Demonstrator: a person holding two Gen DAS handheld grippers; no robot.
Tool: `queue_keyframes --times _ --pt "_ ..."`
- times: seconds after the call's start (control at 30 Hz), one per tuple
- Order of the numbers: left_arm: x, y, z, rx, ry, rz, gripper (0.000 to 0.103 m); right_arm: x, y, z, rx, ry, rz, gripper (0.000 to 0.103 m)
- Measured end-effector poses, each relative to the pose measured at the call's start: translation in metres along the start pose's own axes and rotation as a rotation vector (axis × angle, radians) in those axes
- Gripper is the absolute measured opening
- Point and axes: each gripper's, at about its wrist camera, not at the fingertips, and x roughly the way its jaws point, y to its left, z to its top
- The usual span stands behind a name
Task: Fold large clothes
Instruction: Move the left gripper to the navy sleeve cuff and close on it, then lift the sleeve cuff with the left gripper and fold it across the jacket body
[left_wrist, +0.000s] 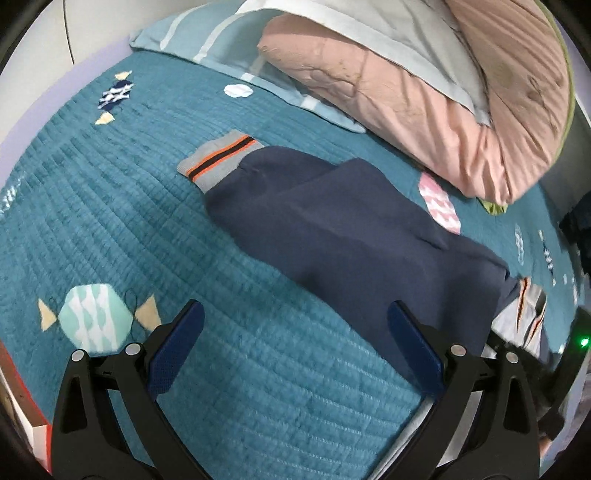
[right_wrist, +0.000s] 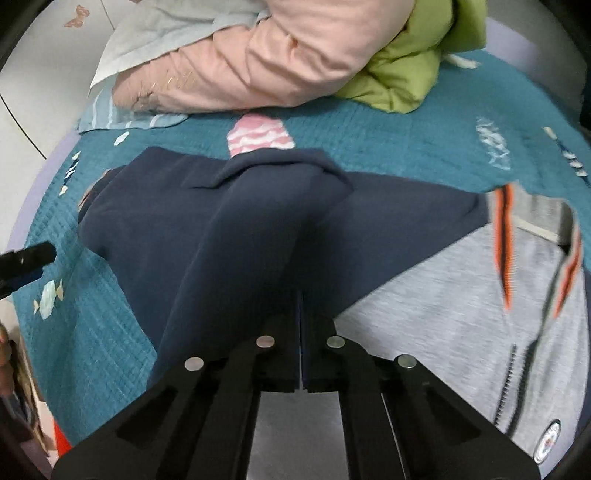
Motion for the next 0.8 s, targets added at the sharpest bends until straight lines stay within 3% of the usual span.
queue_keyframes --times 0.17,0.33,0.4,0.5,0.6,0.73,0.8 --pt "0.015 0.014 0.018 -0.045 0.023 -0.021 0.099 0.037 -0.002 0.001 0.015 0.088 -0.021 0.0" --pt "0.032 0.028 0.045 -0.108 0.044 -0.054 0.097 0.037 -0.003 0.005 0.034 0.119 -0.019 0.0" --pt "0.039 0.032 0.056 -0.122 0.048 -0.077 0.084 0.038 -0.005 0.005 0.034 0.12 -0.016 0.0" --pt "0.06 0.041 0.071 -0.173 0.107 -0.045 0.076 0.037 -0.007 0.004 0.05 0.118 -0.01 0.0" --pt "0.079 0.051 0.081 -0.218 0.15 -0.064 0.073 0.039 -0.009 0.004 0.061 0.113 -0.009 0.0" --pt "0.09 0.06 0.092 -0.289 0.147 -0.093 0.069 0.038 -0.01 0.002 0.062 0.101 -0.019 0.001" --pt "0.09 0.061 0.096 -0.279 0.107 -0.023 0.023 0.039 -0.008 0.003 0.067 0.097 -0.024 0.001"
